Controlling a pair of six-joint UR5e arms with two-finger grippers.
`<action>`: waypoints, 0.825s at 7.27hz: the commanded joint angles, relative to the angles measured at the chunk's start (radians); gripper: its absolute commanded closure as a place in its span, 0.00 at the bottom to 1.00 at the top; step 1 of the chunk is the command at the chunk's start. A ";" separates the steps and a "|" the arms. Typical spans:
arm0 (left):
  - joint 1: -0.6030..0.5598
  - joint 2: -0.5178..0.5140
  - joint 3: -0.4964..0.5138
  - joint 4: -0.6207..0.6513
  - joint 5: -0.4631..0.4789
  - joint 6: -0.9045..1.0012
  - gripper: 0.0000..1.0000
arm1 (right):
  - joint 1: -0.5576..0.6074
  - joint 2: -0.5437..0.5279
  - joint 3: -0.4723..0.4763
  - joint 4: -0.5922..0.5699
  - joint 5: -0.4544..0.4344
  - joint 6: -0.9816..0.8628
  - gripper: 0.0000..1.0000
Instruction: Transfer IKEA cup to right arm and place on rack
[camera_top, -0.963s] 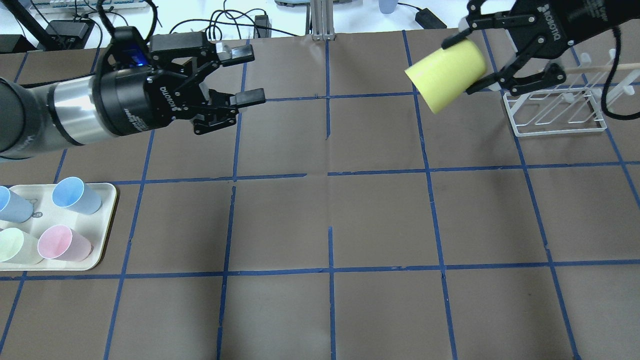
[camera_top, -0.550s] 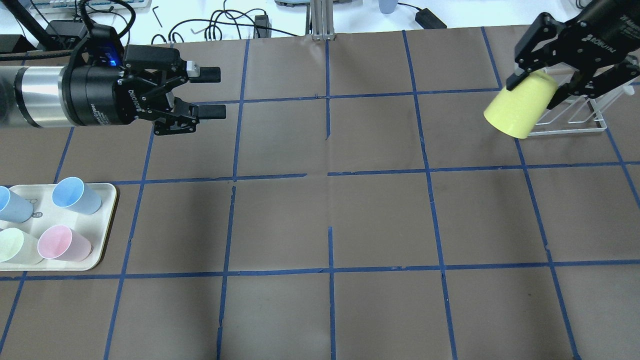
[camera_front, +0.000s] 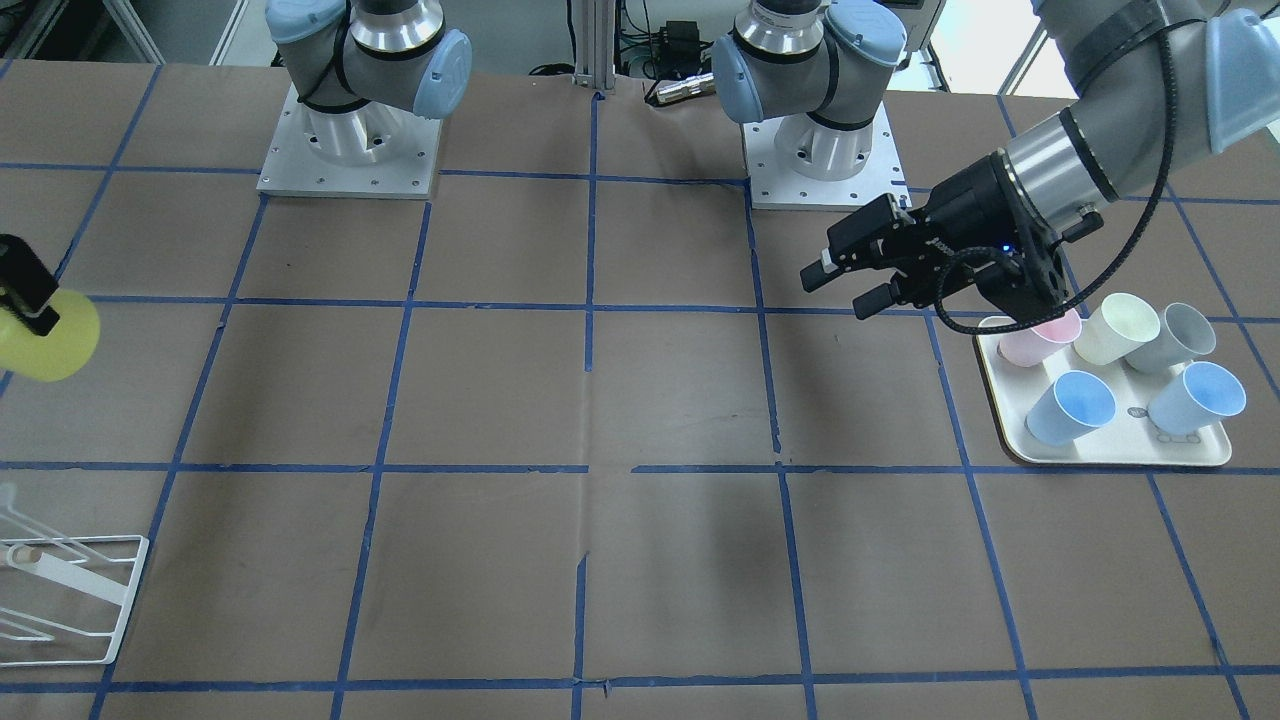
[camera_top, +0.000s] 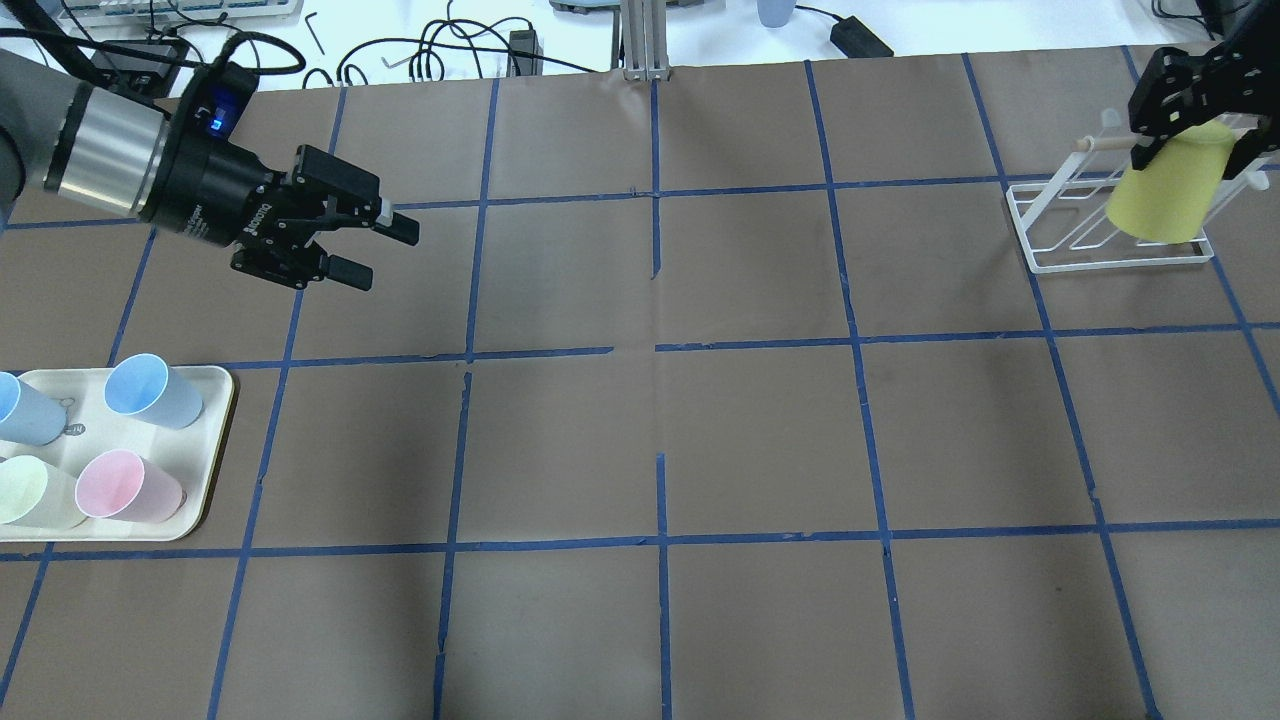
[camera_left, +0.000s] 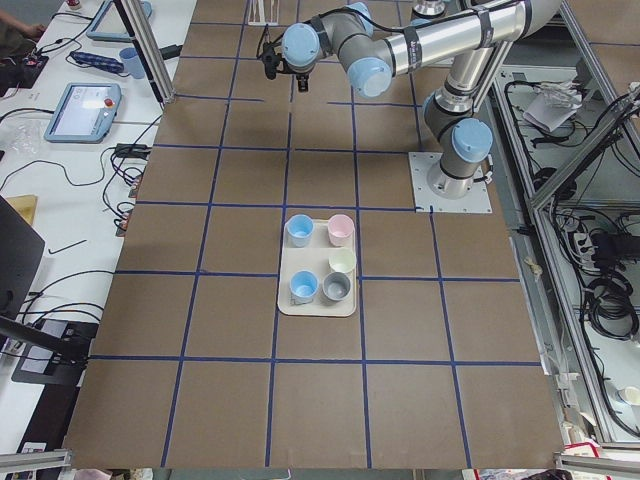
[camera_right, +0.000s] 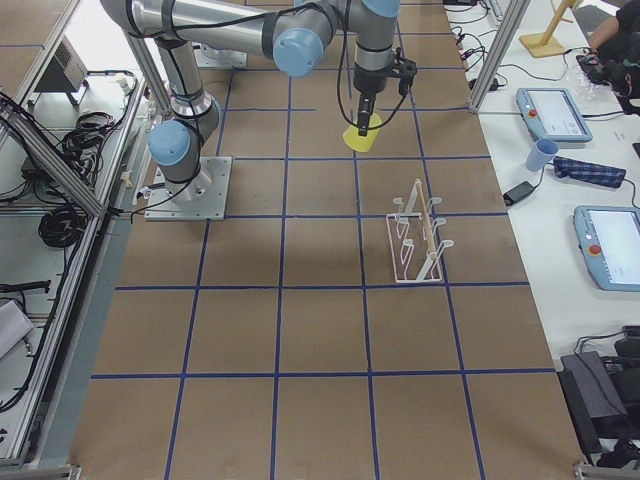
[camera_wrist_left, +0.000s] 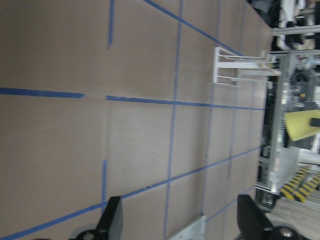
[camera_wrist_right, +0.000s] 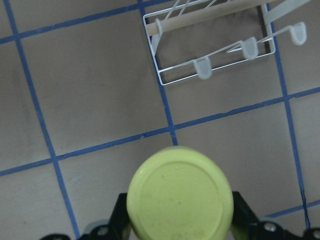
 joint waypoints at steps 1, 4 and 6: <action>-0.201 -0.042 0.062 0.138 0.429 -0.121 0.08 | -0.026 0.089 0.000 -0.150 -0.018 -0.056 0.97; -0.288 0.008 0.165 0.015 0.557 -0.244 0.00 | -0.031 0.149 0.003 -0.253 0.013 -0.090 0.99; -0.267 0.008 0.100 0.114 0.522 -0.260 0.00 | -0.031 0.181 0.024 -0.322 0.016 -0.092 1.00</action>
